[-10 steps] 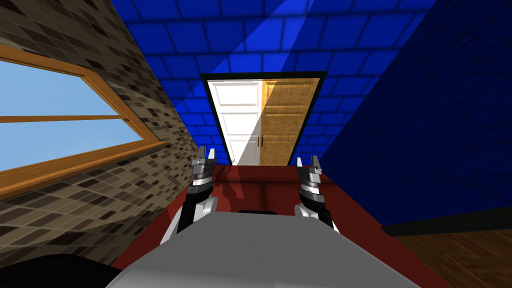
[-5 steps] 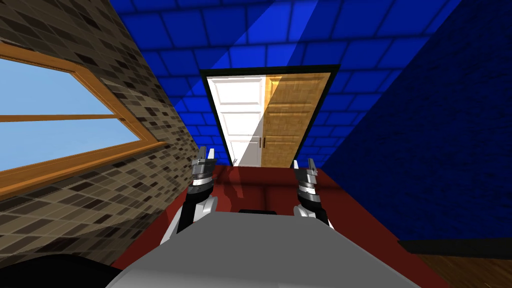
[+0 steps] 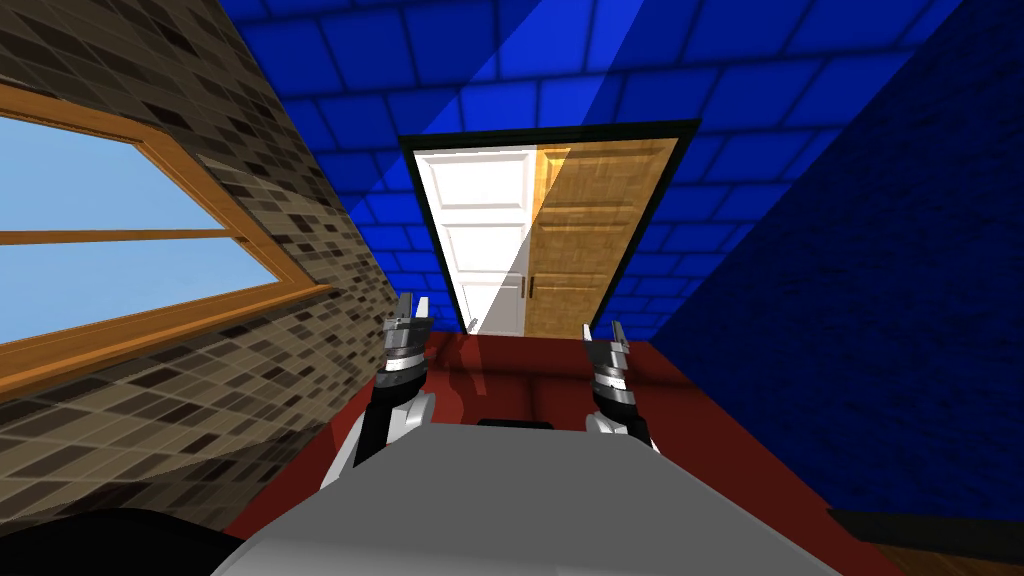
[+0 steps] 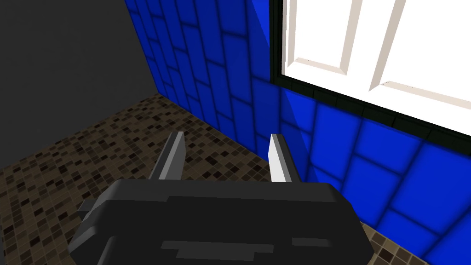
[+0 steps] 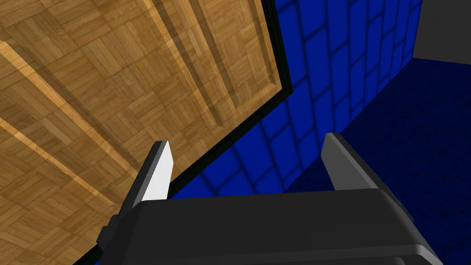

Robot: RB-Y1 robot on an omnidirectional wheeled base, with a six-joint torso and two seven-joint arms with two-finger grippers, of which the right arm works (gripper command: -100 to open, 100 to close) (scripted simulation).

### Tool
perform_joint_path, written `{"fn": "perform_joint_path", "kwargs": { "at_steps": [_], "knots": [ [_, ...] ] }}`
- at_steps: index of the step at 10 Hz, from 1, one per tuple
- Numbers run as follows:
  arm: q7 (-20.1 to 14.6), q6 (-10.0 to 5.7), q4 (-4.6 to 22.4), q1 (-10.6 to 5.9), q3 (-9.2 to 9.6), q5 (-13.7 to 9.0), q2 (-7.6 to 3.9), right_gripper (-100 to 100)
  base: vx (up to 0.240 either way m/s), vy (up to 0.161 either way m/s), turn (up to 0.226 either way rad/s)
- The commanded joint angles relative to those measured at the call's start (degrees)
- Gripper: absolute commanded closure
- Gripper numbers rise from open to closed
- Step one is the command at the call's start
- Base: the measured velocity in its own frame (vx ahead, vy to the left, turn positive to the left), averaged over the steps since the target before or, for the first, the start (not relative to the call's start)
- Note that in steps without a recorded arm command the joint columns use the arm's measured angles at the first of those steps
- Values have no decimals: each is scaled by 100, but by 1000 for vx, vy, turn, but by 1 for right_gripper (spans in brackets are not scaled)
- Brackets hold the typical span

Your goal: Pull the door open

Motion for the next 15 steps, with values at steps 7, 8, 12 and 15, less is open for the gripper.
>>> {"fn": "perform_joint_path", "kwargs": {
  "at_steps": [7, 8, 12, 15],
  "knots": [
    [-924, -166, 760, -124, 110, -392, -248, -100, 104, 20, 48],
    [-1050, -187, 864, -143, 125, -446, -281, -100, 84, 12, 60],
    [-1579, -276, 1306, -224, 185, -675, -414, -100, 103, 21, 47],
    [-1983, -344, 1644, -287, 231, -849, -514, -100, 103, 19, 56]
  ]
}}
